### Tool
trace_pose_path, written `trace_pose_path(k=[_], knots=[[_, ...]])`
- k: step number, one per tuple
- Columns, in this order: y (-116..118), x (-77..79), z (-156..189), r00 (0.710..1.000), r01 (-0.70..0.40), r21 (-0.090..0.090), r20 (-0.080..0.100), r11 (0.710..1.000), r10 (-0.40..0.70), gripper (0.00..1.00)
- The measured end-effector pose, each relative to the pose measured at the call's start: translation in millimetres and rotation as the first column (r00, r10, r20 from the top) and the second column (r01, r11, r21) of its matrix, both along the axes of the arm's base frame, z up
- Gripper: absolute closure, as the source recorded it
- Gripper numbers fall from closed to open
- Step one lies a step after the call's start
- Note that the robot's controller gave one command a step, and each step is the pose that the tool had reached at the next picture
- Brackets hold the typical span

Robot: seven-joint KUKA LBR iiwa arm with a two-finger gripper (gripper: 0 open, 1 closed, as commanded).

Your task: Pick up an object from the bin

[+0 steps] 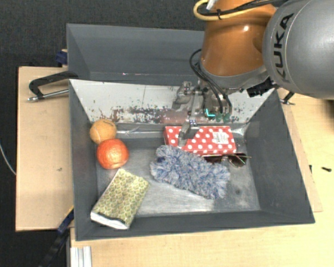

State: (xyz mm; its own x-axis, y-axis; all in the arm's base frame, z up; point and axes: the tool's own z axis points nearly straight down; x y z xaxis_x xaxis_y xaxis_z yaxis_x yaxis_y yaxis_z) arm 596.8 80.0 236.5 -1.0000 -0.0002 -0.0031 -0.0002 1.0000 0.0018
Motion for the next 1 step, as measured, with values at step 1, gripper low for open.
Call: trace_pose_path(k=[1], knots=[[-0.2, 0.1, 0.1, 1.0, 0.0, 0.0, 0.0, 1.0, 0.0, 0.0]])
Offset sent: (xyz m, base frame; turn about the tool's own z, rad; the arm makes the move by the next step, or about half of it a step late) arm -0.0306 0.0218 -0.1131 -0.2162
